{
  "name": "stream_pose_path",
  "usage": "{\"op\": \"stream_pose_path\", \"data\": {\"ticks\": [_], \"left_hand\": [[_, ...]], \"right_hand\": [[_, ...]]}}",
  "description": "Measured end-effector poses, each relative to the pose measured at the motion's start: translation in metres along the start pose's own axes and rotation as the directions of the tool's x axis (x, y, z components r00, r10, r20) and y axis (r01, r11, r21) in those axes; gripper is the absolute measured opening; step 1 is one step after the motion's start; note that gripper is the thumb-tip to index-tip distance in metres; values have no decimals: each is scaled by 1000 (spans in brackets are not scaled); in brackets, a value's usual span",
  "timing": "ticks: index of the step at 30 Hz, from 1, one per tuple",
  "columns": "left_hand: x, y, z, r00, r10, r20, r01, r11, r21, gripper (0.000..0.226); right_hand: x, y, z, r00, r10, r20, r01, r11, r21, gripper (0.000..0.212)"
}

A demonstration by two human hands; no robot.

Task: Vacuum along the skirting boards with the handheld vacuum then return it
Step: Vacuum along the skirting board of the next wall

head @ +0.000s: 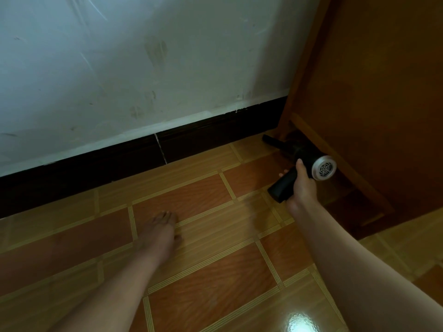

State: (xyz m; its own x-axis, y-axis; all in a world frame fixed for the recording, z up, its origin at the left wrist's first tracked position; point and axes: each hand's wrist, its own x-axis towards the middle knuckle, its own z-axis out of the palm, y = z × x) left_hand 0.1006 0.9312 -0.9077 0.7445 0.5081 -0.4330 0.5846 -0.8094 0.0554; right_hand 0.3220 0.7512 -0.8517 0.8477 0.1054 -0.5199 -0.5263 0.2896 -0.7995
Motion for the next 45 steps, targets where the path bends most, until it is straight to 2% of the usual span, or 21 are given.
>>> {"op": "stream_pose_path", "data": {"ticks": [6, 21, 31, 39, 45], "left_hand": [[-2, 0, 0, 1000, 0, 18, -1, 1000, 26, 66], [-6, -3, -2, 1000, 5, 15, -6, 999, 37, 64], [-14, -8, -10, 1000, -1, -15, 2, 1000, 29, 65], [-21, -20, -14, 1000, -17, -22, 18, 1000, 19, 67], [-28, -29, -18, 999, -26, -29, 26, 1000, 10, 67]], "right_hand": [[0, -4, 4, 997, 63, 53, -65, 997, 35, 26], [-17, 4, 9, 997, 34, 74, -29, 997, -67, 40], [-31, 12, 15, 997, 49, 62, -39, 987, -154, 36], [-43, 18, 22, 994, 73, 80, -53, 974, -221, 30], [-52, 21, 26, 994, 75, 84, -53, 968, -244, 16]]}}
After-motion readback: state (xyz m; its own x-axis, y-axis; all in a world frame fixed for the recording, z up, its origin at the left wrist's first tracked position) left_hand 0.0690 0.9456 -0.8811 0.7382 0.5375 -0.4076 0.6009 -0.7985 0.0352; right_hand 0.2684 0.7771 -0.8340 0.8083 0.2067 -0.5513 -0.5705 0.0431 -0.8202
